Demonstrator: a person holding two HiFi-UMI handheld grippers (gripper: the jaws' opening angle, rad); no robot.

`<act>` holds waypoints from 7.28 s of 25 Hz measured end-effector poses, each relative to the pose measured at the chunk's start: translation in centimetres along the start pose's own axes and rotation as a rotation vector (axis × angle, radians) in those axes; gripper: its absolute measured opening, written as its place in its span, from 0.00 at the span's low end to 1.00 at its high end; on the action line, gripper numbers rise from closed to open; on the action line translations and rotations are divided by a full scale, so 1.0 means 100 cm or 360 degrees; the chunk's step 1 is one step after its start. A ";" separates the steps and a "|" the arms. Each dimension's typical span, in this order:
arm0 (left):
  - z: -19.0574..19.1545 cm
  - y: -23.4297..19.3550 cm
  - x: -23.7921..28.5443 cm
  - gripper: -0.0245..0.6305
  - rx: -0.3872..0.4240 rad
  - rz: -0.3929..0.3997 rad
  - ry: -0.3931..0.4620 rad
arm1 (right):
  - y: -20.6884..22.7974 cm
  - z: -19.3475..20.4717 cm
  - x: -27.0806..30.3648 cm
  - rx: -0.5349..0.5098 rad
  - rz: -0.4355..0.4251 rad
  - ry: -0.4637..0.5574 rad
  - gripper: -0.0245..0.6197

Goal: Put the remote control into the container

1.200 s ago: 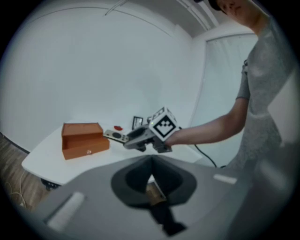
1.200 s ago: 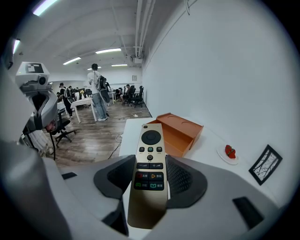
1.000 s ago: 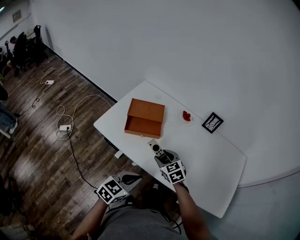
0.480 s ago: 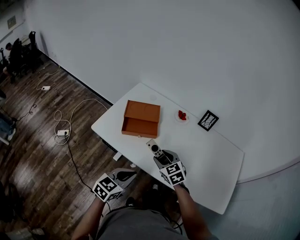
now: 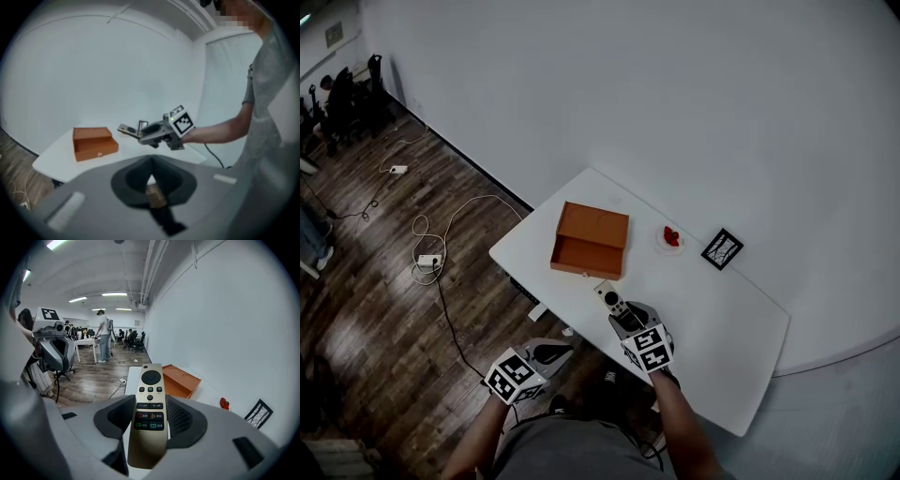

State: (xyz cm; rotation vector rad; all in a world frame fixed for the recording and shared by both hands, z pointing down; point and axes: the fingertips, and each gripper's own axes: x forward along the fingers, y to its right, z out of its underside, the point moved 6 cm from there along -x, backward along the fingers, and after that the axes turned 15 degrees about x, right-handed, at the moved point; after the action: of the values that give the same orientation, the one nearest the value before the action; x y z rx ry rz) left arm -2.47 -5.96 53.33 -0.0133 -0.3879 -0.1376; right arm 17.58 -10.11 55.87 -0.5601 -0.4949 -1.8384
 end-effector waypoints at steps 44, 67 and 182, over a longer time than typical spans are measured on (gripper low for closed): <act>0.052 -0.050 -0.093 0.11 -0.0357 -0.0829 -0.0058 | 0.039 -0.066 0.138 -0.0935 -0.0348 -0.0445 0.37; 0.063 -0.051 -0.088 0.04 -0.0627 -0.1013 0.0006 | 0.069 -0.063 0.242 -0.0946 -0.0469 -0.0668 0.37; 0.025 -0.115 -0.013 0.04 -0.0313 -0.0526 -0.0074 | 0.056 -0.071 0.149 -0.0675 -0.0308 -0.0283 0.08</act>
State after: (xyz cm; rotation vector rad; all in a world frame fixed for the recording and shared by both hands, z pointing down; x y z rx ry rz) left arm -6.15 -17.11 55.03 -0.1471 -0.4201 -0.5022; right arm 17.60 -27.19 59.40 -0.9973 -0.2802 -2.1043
